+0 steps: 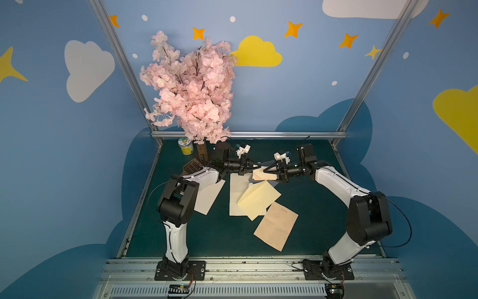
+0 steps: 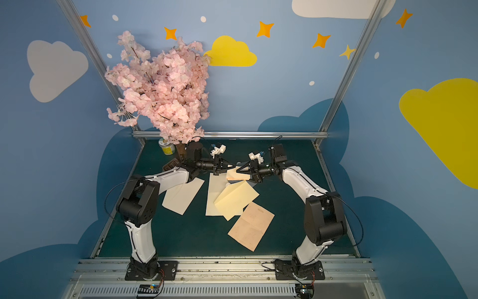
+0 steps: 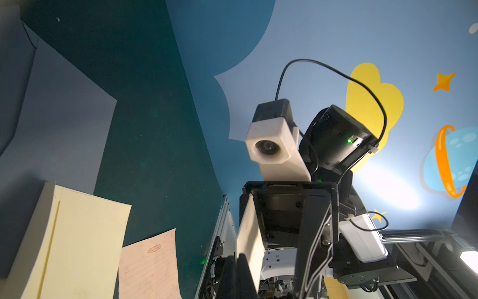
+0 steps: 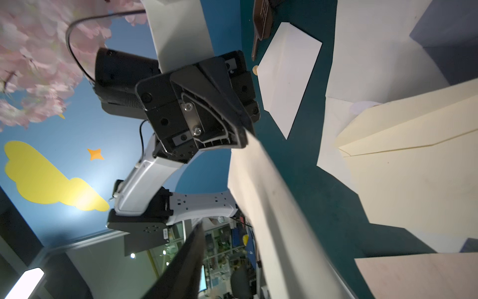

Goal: Fold the letter paper in half and place it into the envelope
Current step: Fold the letter paper at the center of the board.

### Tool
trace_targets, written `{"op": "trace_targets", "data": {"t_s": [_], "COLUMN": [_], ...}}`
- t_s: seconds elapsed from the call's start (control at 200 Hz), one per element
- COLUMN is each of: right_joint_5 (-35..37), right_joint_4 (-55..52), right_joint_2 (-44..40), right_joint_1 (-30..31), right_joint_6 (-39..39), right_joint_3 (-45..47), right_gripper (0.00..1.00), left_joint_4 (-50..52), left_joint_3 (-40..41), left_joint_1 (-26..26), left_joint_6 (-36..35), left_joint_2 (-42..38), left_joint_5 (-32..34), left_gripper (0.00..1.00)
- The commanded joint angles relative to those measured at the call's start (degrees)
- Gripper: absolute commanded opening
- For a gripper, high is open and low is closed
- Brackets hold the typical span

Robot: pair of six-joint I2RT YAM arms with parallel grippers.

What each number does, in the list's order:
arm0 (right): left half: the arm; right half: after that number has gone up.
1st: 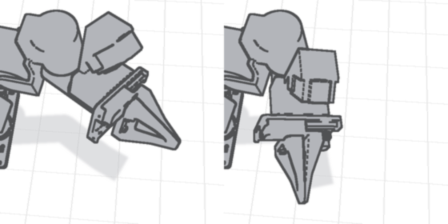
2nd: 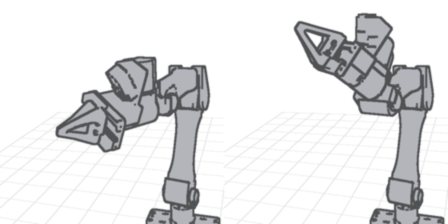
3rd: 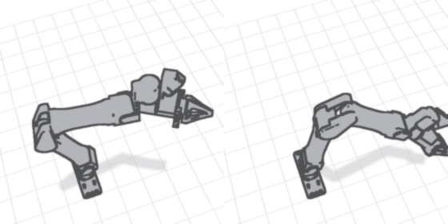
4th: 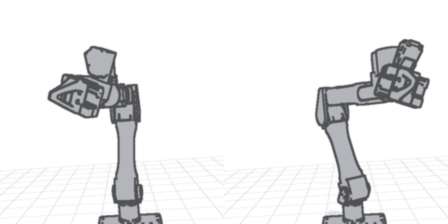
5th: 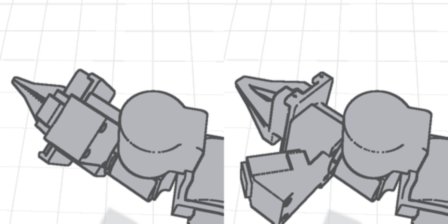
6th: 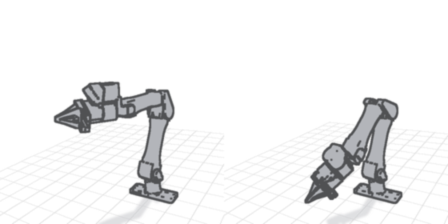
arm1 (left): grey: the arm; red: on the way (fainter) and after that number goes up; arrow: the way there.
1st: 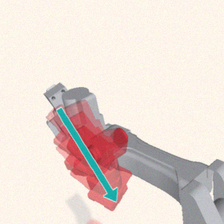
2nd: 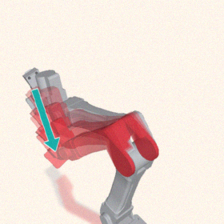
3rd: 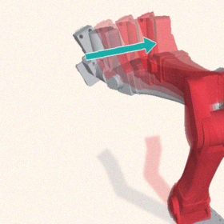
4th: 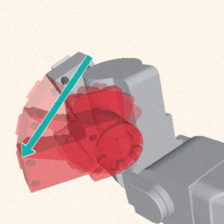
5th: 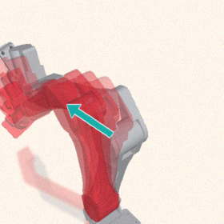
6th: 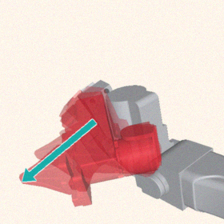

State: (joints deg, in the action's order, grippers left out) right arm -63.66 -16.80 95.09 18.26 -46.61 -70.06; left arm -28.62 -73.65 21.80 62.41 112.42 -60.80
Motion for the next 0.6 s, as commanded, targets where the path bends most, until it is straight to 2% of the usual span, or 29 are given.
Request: {"op": "trace_targets", "data": {"t_s": [0.0,0.035,0.07,0.23,0.375,0.466,0.596], "right_joint_5": [2.1,3.0,3.9,8.6,14.0,17.7,22.5], "right_joint_4": [8.3,12.5,16.0,28.8,34.6,38.9,43.1], "right_joint_2": [-3.7,-4.5,-4.9,-6.6,-7.3,-7.7,-8.4], "right_joint_1": [0.4,0.5,0.7,1.5,2.3,2.7,2.7], "right_joint_6": [-7.6,-11.3,-14.5,-26.4,-32.8,-37.0,-39.8], "right_joint_3": [3.7,5.8,7.4,13.4,16.0,17.7,19.5], "right_gripper": [0.7,0.76,0.78,0.78,0.77,0.72,0.57], "left_joint_4": [-5.9,-8.5,-10.6,-17.7,-16.9,-15.5,-15.5], "left_joint_3": [1.6,2.3,2.9,6.4,7.3,8.0,10.8], "left_joint_1": [0.0,0.0,0.1,0.9,3.2,4.8,7.0], "left_joint_6": [4.6,6.8,8.8,15.9,16.6,16.3,17.1], "left_joint_2": [0.4,0.5,0.6,-0.2,-2.4,-4.3,-7.4], "left_joint_5": [2.3,3.7,5.2,14.0,21.5,27.0,35.8], "left_gripper": [0.02,0.02,0.02,0.03,0.02,0.02,0.02]}}
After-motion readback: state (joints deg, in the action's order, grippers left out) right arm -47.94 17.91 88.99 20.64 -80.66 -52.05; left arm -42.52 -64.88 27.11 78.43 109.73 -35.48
